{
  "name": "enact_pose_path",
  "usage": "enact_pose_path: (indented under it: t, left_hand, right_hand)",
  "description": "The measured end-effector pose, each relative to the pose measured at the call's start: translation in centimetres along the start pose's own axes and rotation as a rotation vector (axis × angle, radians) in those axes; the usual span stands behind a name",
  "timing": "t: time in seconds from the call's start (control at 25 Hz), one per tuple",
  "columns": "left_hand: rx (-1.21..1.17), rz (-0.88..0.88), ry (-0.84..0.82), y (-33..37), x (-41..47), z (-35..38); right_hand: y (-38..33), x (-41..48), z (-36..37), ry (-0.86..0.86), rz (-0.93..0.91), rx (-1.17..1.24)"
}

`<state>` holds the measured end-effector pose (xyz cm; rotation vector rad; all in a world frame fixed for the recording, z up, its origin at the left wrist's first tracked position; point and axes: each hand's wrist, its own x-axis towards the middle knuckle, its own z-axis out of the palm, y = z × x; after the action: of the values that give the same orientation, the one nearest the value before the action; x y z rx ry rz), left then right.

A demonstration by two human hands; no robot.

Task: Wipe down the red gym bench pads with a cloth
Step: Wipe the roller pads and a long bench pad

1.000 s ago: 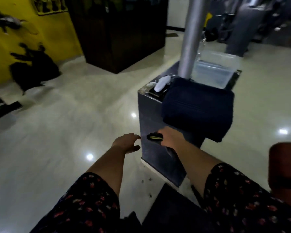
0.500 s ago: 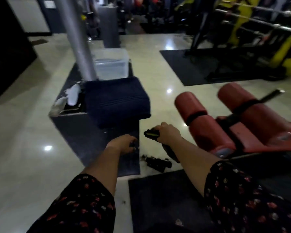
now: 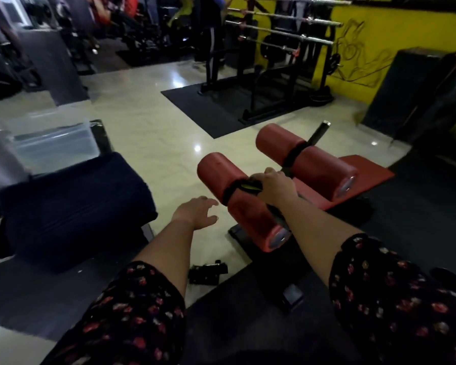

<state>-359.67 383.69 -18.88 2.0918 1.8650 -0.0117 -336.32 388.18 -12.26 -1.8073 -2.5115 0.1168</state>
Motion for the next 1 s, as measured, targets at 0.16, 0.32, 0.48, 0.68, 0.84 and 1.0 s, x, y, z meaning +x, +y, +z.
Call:
enact_pose_path:
  t: [0.16,0.32,0.48,0.68,0.84,1.0]
  left_hand:
    - [0.025,0.039,0.032,1.7,3.6,0.7]
    - [0.05,0.132,0.016,1.8,6.2,2.5]
    - [-0.026,0.217,-0.056,-0.2,11.0,2.0]
    - [0.353,0.485,0.038,-2.5,17.1,0.7]
    - [0.42,0.623,0.05,-4.2,20.8,-0.4]
    - [0.437,0.745,0.029,-3.5,23.6,-0.4]
  right_hand:
    - [3.5,1.3,1.1,0.031,0.092,-0.005]
    - [5.3,2.6,2.1,0.016,0.205,-0.002]
    - [6.2,4.9,2.1,-0.015,0.338,-0.008]
    - [6.4,7.9,3.2,-0.123,0.48,0.035]
    - [4.7,9.6,4.5,-0.202,0.498,0.066]
    - [3.2,9.1,5.5,-0.281,0.477,0.038]
